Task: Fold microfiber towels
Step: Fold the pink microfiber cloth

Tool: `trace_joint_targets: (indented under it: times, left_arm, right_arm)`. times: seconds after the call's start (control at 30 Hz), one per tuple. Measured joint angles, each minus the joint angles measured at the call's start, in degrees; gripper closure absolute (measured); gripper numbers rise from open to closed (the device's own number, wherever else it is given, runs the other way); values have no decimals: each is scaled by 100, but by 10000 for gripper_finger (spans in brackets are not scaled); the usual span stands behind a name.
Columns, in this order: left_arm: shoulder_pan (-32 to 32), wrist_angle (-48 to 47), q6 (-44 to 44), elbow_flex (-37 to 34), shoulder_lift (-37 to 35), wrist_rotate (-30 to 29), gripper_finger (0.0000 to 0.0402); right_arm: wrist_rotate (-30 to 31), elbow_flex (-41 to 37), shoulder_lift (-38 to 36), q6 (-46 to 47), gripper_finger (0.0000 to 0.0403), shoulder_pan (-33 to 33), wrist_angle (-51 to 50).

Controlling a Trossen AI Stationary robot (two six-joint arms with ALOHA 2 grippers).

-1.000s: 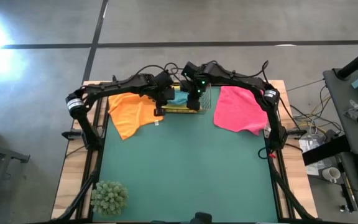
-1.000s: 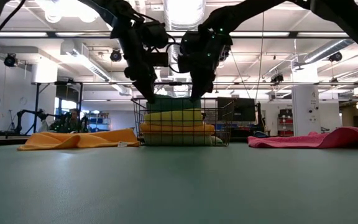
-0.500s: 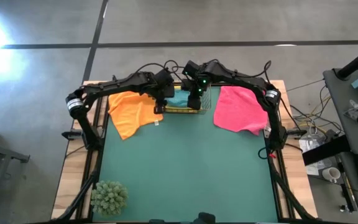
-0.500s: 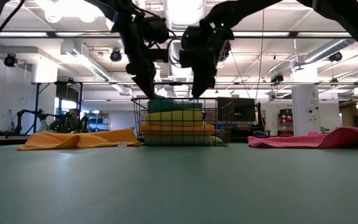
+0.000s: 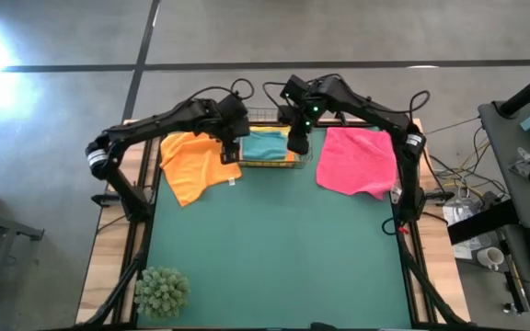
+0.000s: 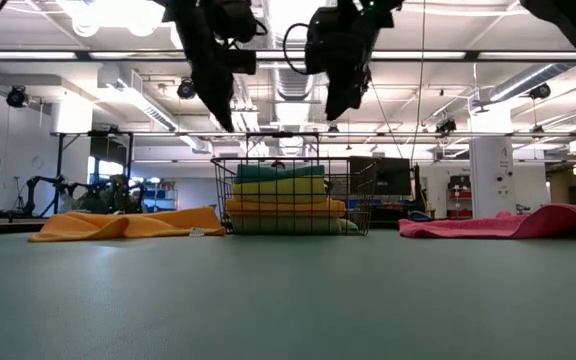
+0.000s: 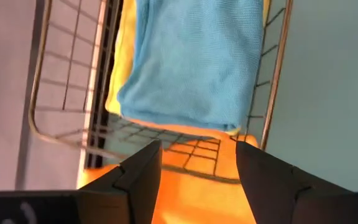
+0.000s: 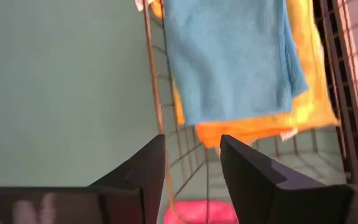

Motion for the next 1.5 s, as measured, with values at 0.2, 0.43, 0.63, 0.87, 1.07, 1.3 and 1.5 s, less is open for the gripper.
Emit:
trace_joint_targets:
  times: [0.2,0.43,0.63,0.87,1.07,1.3,1.5]
  left_arm:
    - [-156,22,-639,-595,-648,24,212]
    - [-452,418,-1178,-1474,-1267,23,212]
    - [-777,859,-1456,-2025,-1572,25,212]
    - [-1059,889,-1459,-2095,-1588,25,212]
    - [-1112,891,-1459,-2123,-1588,18,212]
    - [-1153,1301,-1481,-2488,-1586,10,212]
    - [-1294,1475,-1622,-2755,-1584,6,212]
  right_arm:
    - [-23,-270,-335,276,275,40,-156]
    - [-25,-1255,-992,667,282,94,-178]
    - [0,-2565,-1939,1467,281,105,286]
    - [193,-4049,-3046,2685,283,107,973]
    - [613,-5079,-3785,3695,285,195,1057]
    - [667,-6141,-4390,4470,287,245,1735]
    - [969,-6918,-4493,4954,287,243,2378]
